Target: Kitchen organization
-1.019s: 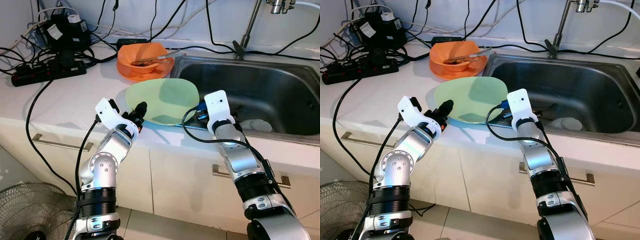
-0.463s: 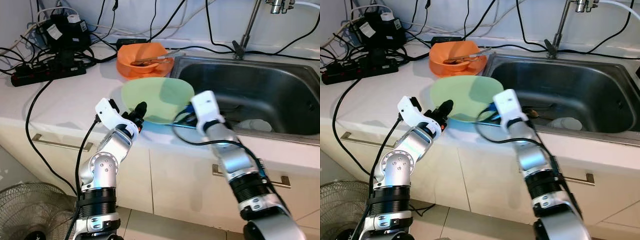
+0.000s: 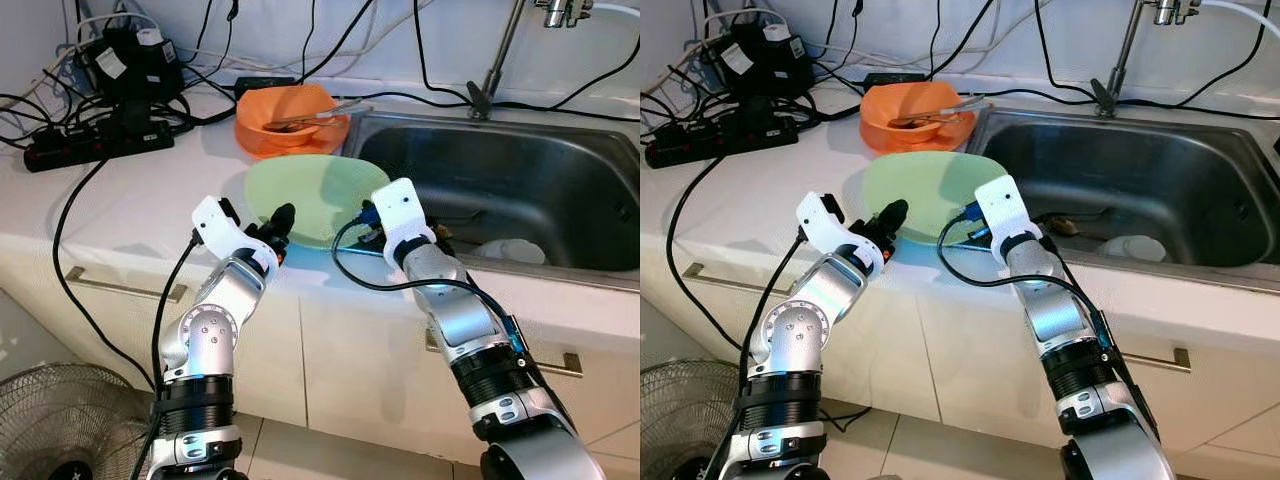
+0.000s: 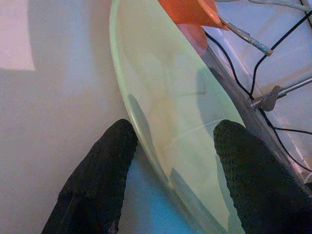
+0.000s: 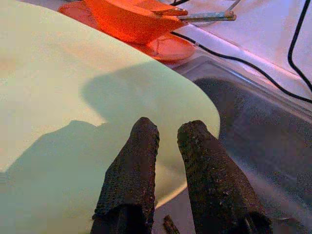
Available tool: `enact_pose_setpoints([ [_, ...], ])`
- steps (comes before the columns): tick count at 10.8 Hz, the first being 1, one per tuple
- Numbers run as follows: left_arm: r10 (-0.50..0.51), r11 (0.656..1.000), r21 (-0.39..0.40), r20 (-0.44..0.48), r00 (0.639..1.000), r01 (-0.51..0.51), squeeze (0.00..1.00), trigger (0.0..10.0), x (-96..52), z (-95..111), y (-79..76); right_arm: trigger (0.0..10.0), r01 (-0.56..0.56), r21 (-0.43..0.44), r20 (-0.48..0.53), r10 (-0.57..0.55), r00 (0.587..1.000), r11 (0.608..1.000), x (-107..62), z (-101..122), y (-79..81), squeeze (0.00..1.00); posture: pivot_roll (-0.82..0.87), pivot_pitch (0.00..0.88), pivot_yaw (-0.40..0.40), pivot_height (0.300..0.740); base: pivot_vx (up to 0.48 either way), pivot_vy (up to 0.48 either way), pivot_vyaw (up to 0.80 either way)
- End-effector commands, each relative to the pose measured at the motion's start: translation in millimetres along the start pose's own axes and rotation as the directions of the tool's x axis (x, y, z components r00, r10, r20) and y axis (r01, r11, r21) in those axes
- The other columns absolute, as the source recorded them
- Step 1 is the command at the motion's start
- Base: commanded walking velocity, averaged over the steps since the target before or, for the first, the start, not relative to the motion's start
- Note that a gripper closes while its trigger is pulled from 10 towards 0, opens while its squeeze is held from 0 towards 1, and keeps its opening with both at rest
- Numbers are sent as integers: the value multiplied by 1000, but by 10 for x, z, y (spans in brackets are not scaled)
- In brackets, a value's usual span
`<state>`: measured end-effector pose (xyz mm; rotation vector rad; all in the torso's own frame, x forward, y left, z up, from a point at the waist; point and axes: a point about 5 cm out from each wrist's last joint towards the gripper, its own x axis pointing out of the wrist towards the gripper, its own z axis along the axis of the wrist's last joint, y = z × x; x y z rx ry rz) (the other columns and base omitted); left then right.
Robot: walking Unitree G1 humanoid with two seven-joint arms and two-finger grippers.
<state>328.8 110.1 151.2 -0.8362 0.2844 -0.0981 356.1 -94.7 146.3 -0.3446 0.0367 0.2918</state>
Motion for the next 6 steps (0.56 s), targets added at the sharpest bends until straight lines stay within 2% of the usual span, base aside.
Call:
enact_pose_setpoints([
  [1, 38, 999, 9, -27, 999, -38, 0, 3294, 9, -61, 79, 10000, 5, 12, 33, -5, 999, 1000, 23, 110, -26, 0, 78, 0, 40, 740, 0, 0, 0],
  [2, 21, 1000, 13, -30, 999, -21, 0, 0, 2, -68, 63, 10000, 15, 14, 30, -15, 999, 1000, 18, 99, -50, 0, 77, 0, 41, 740, 0, 0, 0],
  [4, -19, 999, -32, -54, 998, 17, 0, 0, 4, -94, 35, 10000, 23, 22, 25, -24, 999, 999, 8, 88, -66, 0, 70, 0, 47, 740, 0, 0, 0],
  [6, -42, 999, -35, -63, 997, 40, 0, 0, 4, -91, 6, 10000, 30, 30, 18, -31, 999, 999, 9, 65, -72, 0, 71, 0, 51, 740, 0, 0, 0],
])
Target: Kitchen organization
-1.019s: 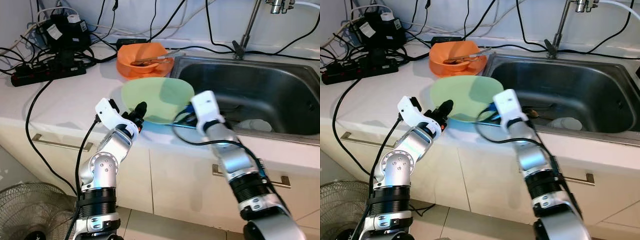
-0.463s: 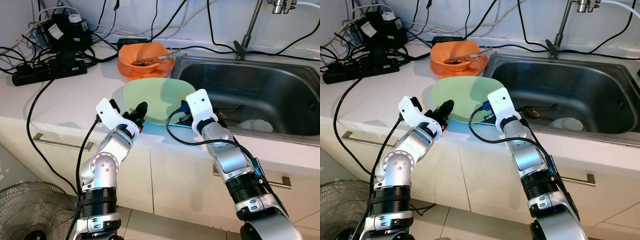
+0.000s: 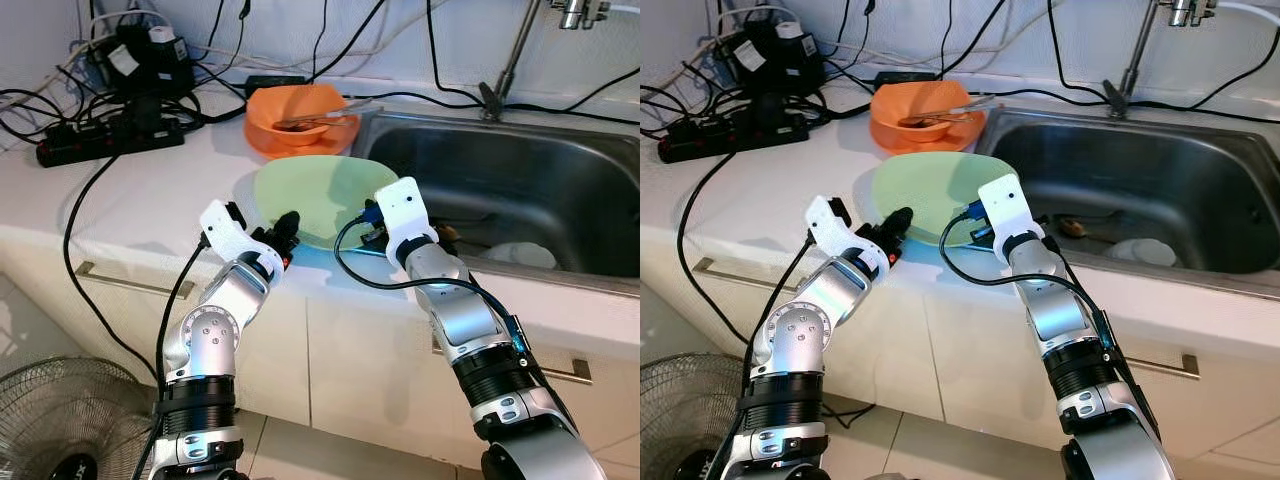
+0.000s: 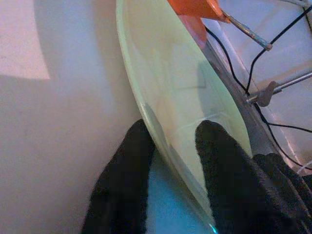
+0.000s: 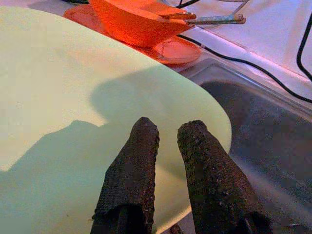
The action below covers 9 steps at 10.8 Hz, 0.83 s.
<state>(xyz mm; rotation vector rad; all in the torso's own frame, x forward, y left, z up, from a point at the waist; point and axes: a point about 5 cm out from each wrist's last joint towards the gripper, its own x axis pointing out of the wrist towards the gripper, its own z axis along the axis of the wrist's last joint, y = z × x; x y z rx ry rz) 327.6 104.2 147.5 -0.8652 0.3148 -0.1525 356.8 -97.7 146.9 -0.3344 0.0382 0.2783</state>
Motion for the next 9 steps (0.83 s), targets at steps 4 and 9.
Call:
enact_pose_setpoints([
  [4, -26, 1000, -13, -23, 999, 26, 0, 0, -6, -13, -2, 10000, 26, 29, 20, -26, 999, 999, 23, 72, -43, 0, 72, 0, 60, 740, 0, 0, 0],
  [9, -41, 999, -9, -27, 999, 40, 0, 0, -7, -11, -11, 10000, 77, 50, 37, -79, 996, 996, 23, 99, -116, 0, 70, 0, 64, 740, 0, 0, 0],
])
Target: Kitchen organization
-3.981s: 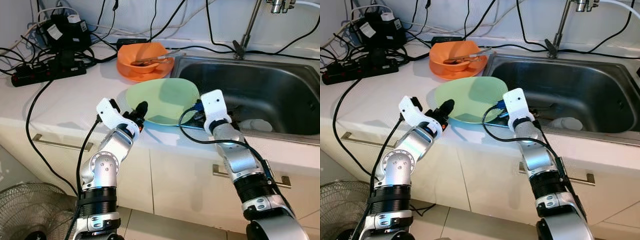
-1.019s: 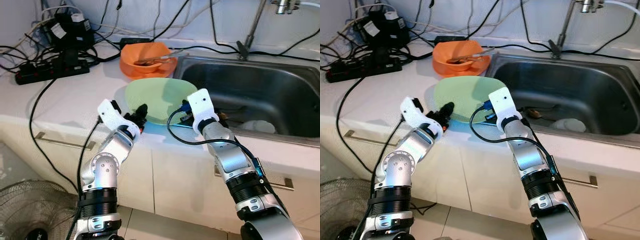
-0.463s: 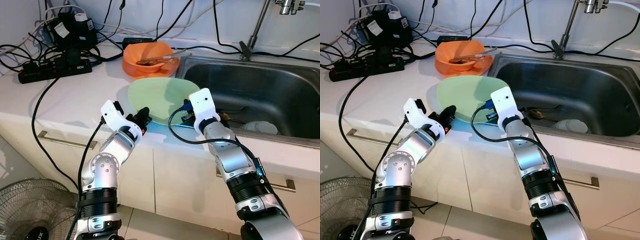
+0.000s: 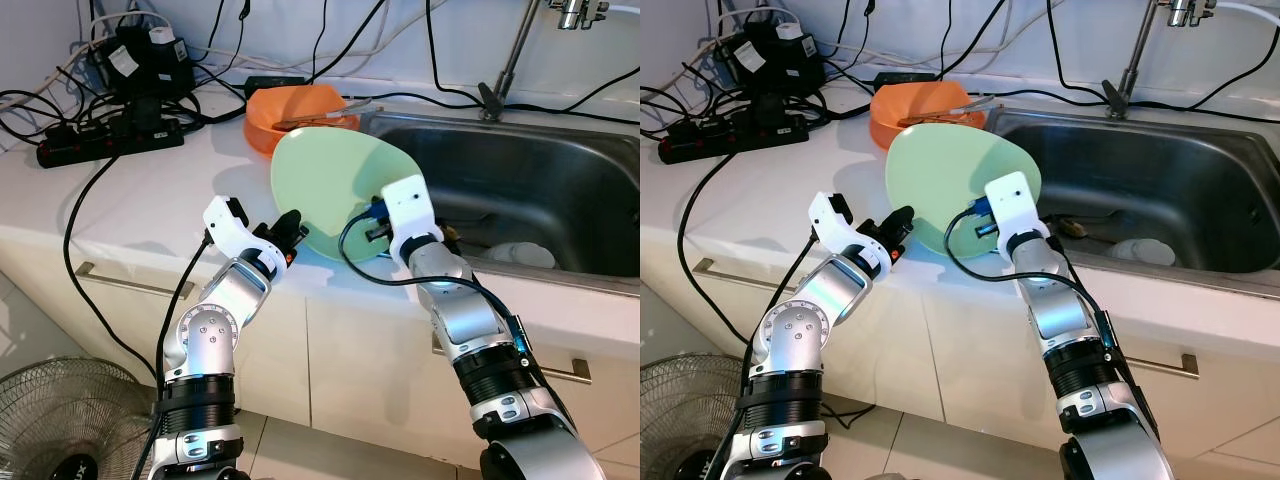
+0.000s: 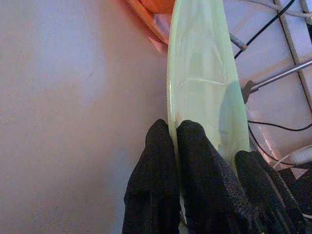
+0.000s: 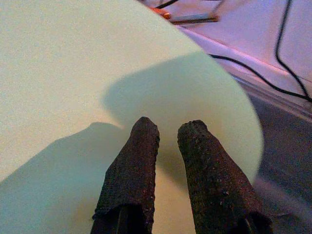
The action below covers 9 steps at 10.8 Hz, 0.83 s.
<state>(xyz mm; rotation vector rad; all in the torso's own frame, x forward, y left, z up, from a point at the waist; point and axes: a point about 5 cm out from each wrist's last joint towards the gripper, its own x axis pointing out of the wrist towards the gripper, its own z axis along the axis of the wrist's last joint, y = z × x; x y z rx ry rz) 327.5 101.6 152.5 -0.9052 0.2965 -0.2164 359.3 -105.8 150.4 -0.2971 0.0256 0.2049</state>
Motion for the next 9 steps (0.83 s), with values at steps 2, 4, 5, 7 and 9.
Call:
enact_pose_setpoints([
  [2, 25, 999, 21, -13, 1000, -25, 0, 0, -4, -24, 40, 10000, 92, 92, 104, -102, 989, 991, 13, 233, -206, 0, 64, 0, 65, 740, 0, 0, 0],
  [4, 25, 1000, 14, -7, 1000, -25, 0, 0, -6, -35, 43, 10000, 204, 255, 225, -263, 938, 945, -65, 521, -564, 0, 58, 0, 60, 740, 0, 0, 0],
  [5, 25, 1000, 9, -3, 1000, -25, 0, 0, -12, -39, 42, 10000, 250, 311, 256, -335, 907, 917, -121, 624, -728, 0, 55, 0, 57, 740, 0, 0, 0],
  [7, -45, 999, 21, 58, 997, 44, 0, 0, -31, 23, -60, 10000, 332, 339, 270, -429, 862, 880, -208, 623, -940, 0, 54, 0, 50, 740, 0, 0, 0],
  [9, -167, 986, 9, 144, 976, 167, 0, 10000, -71, 142, -243, 10000, 350, 381, 279, -467, 839, 856, -265, 622, -1006, 0, 54, 0, 51, 740, 0, 0, 0],
])
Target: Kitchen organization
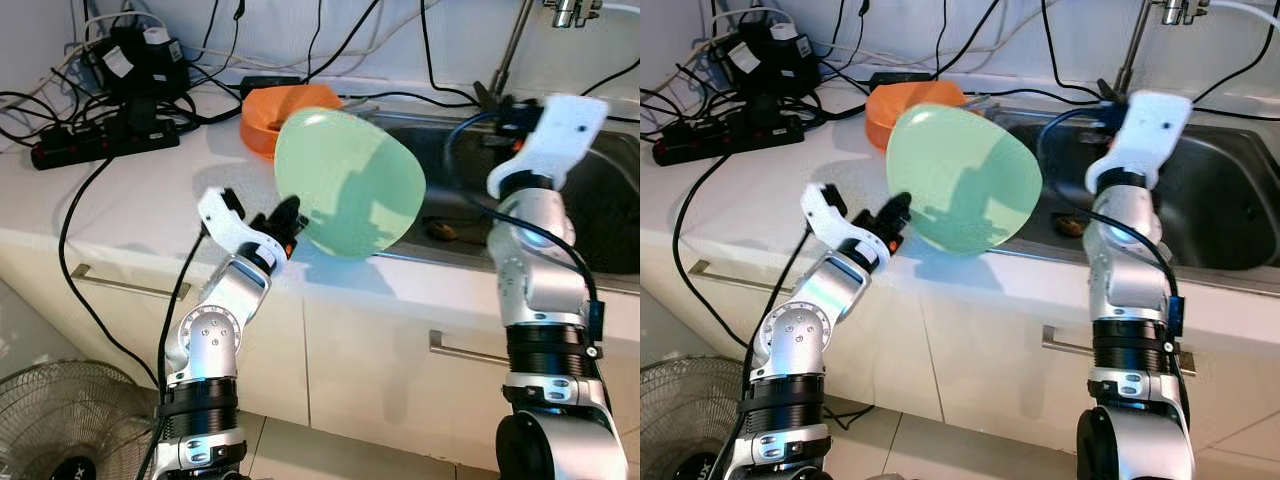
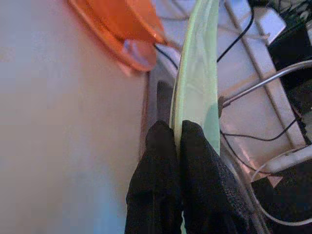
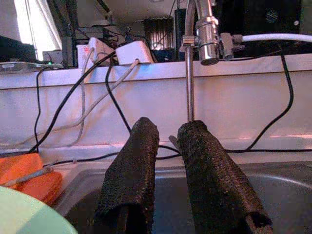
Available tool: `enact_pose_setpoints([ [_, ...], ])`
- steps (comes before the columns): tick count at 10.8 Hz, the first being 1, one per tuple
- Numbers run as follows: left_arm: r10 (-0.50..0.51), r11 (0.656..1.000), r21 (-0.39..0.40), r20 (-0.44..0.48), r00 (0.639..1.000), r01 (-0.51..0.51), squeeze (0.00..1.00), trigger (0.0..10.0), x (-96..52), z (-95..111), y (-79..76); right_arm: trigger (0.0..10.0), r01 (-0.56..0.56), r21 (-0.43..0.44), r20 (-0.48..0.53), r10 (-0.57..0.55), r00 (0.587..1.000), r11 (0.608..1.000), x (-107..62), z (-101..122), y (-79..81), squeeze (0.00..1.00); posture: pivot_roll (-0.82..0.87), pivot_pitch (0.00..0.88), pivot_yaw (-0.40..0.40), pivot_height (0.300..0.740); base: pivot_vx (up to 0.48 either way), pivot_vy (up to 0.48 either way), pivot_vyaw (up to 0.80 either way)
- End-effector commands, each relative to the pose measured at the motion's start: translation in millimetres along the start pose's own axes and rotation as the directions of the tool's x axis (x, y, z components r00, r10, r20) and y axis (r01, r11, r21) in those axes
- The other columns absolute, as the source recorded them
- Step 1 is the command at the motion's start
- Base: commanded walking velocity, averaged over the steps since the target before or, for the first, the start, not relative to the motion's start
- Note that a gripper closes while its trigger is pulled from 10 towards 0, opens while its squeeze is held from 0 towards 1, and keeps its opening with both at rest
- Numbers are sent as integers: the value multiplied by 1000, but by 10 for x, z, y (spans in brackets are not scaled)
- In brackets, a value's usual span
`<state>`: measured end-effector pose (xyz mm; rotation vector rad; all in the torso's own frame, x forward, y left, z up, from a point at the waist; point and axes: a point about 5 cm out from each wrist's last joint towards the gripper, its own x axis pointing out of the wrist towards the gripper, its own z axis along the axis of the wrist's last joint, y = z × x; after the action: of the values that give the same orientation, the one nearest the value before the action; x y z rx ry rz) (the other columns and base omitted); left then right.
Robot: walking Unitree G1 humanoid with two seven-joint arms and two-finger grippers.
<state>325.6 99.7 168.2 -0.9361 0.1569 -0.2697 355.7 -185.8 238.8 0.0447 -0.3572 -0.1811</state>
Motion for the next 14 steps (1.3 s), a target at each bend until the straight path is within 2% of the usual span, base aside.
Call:
enact_pose_setpoints([
  [1, -85, 996, -7, 69, 994, 86, 0, 10000, -16, 109, -143, 10000, 5, 30, 15, -6, 1000, 1000, -21, 17, -7, 0, 53, 0, 52, 740, 0, 0, 0],
  [4, -124, 991, -28, 96, 988, 127, 0, 10000, -19, 134, -193, 10000, 21, 78, -23, -19, 1000, 997, -82, -80, -34, 0, 49, 0, 58, 740, 0, 0, 0],
  [8, -190, 976, -75, 149, 970, 203, 0, 10000, 23, 188, -321, 10000, 15, 222, -59, -2, 998, 975, -191, -165, -45, 0, 38, 0, 62, 740, 0, 0, 0],
  [9, -203, 974, -69, 154, 967, 215, 0, 10000, 53, 186, -354, 10000, 20, 270, -85, 3, 996, 963, -207, -208, -64, 1000, 38, 0, 60, 740, 0, 0, 0],
  [10, -207, 973, -72, 160, 965, 220, 0, 10000, 74, 184, -362, 10000, 31, 314, -109, 4, 994, 949, -218, -247, -77, 1000, 41, 0, 56, 740, 0, 0, 0],
  [11, -211, 971, -75, 161, 964, 225, 0, 10000, 127, 166, -381, 10000, 59, 435, -160, 12, 987, 899, -261, -350, -92, 1000, 41, 0, 54, 740, 0, 0, 0],
  [12, -220, 969, -76, 159, 963, 234, 0, 10000, 154, 153, -400, 10000, 65, 519, -188, 40, 981, 852, -290, -409, -90, 1000, 37, 0, 57, 740, 0, 0, 0],
  [14, -235, 966, -74, 144, 961, 248, 0, 10000, 186, 111, -429, 10000, 56, 623, -209, 97, 973, 780, -351, -497, -82, 1000, 32, 0, 62, 740, 0, 0, 0],
])
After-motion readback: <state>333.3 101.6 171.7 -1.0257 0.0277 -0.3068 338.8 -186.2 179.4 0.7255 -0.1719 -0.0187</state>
